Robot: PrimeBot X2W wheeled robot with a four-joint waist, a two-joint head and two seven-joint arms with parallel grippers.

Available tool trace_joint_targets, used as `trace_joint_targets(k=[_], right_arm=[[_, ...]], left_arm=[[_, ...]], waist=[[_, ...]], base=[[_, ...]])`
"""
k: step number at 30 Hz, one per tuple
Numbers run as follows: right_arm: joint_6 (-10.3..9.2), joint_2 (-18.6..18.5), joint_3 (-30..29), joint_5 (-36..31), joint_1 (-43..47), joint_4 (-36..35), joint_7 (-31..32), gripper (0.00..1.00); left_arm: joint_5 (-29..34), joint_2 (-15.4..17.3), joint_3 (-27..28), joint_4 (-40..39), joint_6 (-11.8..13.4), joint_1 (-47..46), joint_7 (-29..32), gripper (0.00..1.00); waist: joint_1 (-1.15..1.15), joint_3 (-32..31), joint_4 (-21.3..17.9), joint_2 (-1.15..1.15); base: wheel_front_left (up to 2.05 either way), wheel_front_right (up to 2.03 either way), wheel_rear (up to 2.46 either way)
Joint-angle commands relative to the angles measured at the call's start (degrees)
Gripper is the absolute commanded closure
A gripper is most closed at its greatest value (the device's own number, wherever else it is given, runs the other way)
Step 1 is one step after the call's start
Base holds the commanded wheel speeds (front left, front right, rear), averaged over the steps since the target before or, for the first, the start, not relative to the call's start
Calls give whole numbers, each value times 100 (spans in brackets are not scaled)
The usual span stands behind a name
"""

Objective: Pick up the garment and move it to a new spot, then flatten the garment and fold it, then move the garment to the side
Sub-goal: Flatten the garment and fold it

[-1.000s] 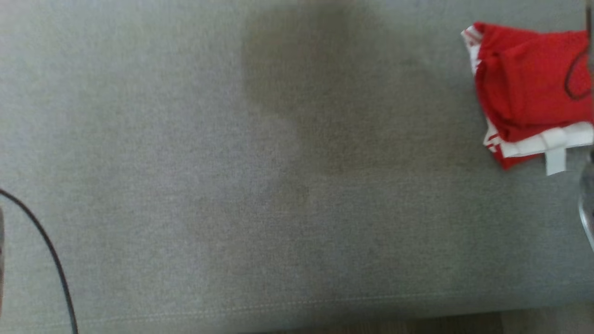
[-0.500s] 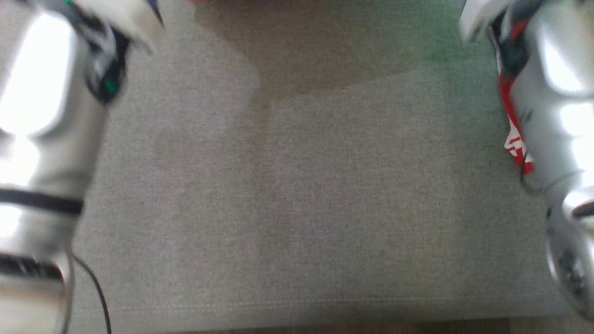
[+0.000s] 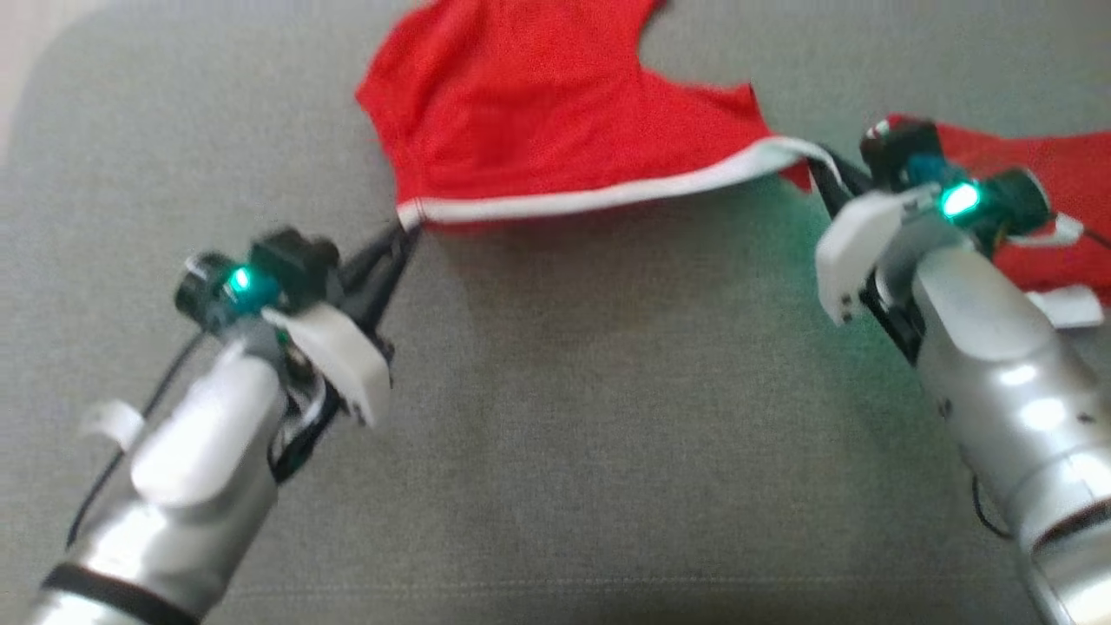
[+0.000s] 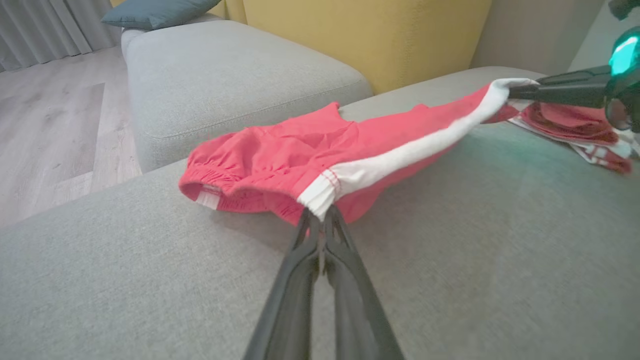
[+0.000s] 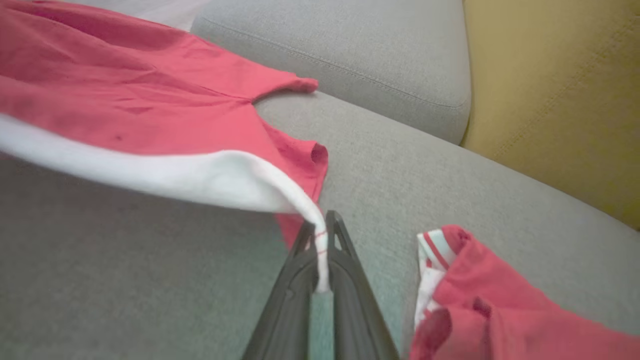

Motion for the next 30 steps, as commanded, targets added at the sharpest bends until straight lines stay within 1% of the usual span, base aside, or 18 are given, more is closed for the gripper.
trace_joint_targets(k=[1,5,10,16,20,24,27,30], right_arm=[[-6,-87,216,197,141,-207,68,100],[-6,-408,766,772,511,-577,348,100],[-6,-919,1344,1566,980,-1297,753,100],[-6,-1606,1874,2298,1564,-2243,1220,100],[-6,-2023,2062,2646,1950,-2861,1488,100],[-6,-2488,2165,2899,2308,-3576,1824,100],[-6,-2815,2083,3009,2550,-4078,2058,100],[-6,-2994,1879,3004,2724,-4456,2242,100]], left_arm=[[-52,253,127,-231,9,-107,-69,100],[-49,345,-28,-426,9,238,-69,100],[-88,354,-103,-685,12,660,-69,100],[-148,414,-239,-1065,128,1178,4,100],[-215,508,-342,-1455,239,1568,180,100],[-295,621,-463,-2023,367,1965,446,100],[-360,736,-525,-2461,468,2216,649,100],[-488,854,-406,-2782,617,2351,727,100]], waist=[[0,-250,21,0],[0,-500,2,0],[0,-800,-30,0],[0,-1167,-62,0],[0,-1430,-95,0],[0,-1550,-123,0],[0,-1603,-130,0],[0,-1601,-134,0]], base=[[0,0,0],[0,0,0],[0,0,0],[0,0,0],[0,0,0],[0,0,0],[0,0,0],[0,0,0]])
